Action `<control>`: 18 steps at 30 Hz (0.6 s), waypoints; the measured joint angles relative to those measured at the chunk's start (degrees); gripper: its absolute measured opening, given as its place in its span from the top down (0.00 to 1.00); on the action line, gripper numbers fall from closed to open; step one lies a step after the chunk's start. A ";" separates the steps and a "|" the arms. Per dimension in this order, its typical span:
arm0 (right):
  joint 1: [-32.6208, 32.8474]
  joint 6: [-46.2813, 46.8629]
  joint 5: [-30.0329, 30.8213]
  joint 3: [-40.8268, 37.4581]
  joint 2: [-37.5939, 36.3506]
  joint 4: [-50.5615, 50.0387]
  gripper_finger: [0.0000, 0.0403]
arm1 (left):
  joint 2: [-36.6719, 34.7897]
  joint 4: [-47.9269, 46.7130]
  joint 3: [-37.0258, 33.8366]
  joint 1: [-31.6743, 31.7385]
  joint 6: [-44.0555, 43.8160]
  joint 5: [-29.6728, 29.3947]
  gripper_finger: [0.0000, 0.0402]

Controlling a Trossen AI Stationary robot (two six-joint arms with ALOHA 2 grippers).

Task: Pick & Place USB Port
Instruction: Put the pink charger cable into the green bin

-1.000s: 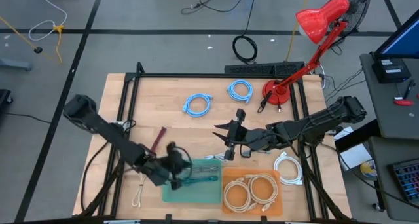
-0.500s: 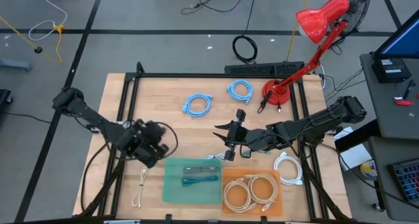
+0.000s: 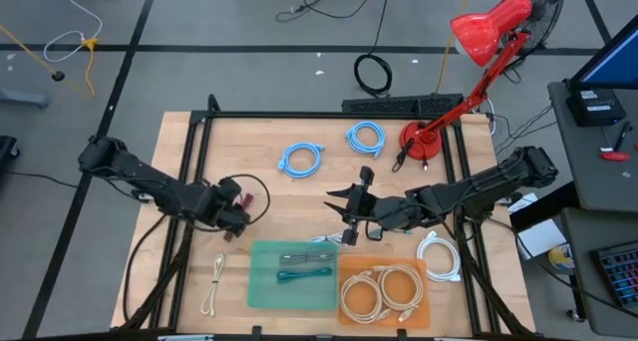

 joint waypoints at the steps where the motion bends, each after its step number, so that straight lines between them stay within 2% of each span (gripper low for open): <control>1: 0.00 0.01 0.00 0.00 0.00 0.00 0.76 | 0.00 1.01 -1.41 0.42 -0.09 0.60 0.38; 5: 0.00 -0.02 0.00 0.00 0.00 0.00 0.77 | -0.01 7.39 -6.28 1.30 0.90 2.91 0.33; 9: 0.00 -0.02 0.00 0.00 0.00 0.02 0.76 | 0.00 13.15 -8.81 1.14 1.12 4.70 0.35; 18: -0.01 -0.02 0.00 0.00 0.00 0.48 0.77 | 0.00 14.23 -7.81 0.18 1.83 5.07 0.40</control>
